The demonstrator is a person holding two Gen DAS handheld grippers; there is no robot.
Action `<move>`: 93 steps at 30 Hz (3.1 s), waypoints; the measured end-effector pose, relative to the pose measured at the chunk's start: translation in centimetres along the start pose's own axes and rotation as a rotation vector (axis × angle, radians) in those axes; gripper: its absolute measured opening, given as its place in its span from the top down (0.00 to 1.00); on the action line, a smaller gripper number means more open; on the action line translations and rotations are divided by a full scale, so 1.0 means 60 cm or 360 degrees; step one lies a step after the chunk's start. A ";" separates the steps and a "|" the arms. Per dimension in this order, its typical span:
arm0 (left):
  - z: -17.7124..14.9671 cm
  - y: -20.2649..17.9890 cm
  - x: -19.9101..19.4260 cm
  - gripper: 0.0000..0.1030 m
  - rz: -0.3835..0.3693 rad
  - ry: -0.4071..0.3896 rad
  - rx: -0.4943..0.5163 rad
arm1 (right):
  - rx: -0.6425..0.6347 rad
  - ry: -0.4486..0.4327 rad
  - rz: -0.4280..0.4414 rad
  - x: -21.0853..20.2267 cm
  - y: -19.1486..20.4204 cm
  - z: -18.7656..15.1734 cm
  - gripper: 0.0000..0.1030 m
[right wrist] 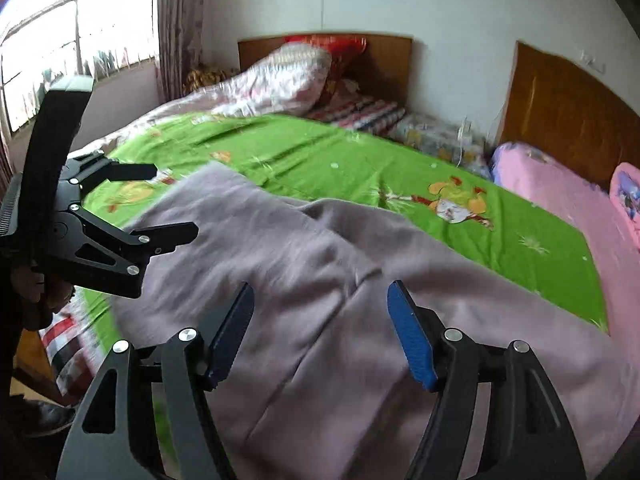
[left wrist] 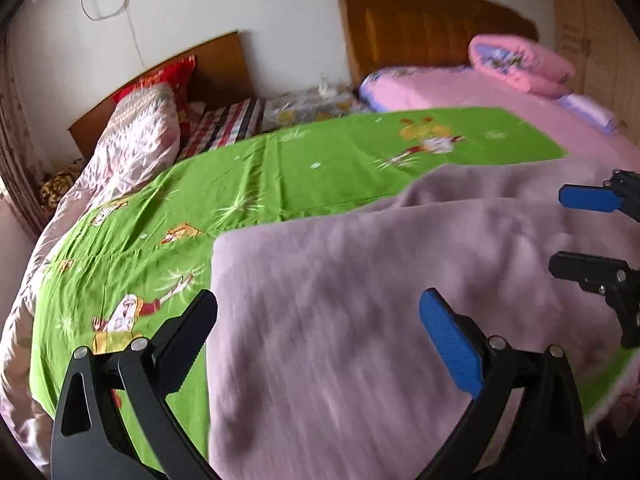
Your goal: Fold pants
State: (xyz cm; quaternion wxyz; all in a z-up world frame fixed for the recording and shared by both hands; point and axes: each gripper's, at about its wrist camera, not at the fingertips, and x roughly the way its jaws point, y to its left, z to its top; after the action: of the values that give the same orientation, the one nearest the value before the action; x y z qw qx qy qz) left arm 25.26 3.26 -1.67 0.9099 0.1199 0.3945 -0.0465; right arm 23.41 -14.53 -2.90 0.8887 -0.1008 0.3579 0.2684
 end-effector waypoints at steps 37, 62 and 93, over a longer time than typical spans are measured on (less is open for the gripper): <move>0.028 -0.060 0.053 0.02 0.0104 0.0096 0.0135 | 0.0006 0.0098 0.0049 -0.024 0.047 -0.122 0.22; -0.068 -0.170 -0.056 0.02 -0.0180 -0.0040 0.0233 | 0.1128 -0.0431 0.0136 -0.308 -0.230 -0.326 0.16; -0.124 -0.153 -0.023 0.01 -0.0335 -0.0048 0.0098 | 0.1776 -0.0242 -0.0042 -0.227 -0.355 -0.415 0.61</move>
State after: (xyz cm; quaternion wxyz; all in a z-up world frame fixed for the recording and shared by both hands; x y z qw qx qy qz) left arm 17.41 -3.75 -7.28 0.9018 0.1049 0.3894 -0.1555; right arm 12.43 -47.09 -11.78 0.8338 0.3997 0.3792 0.0339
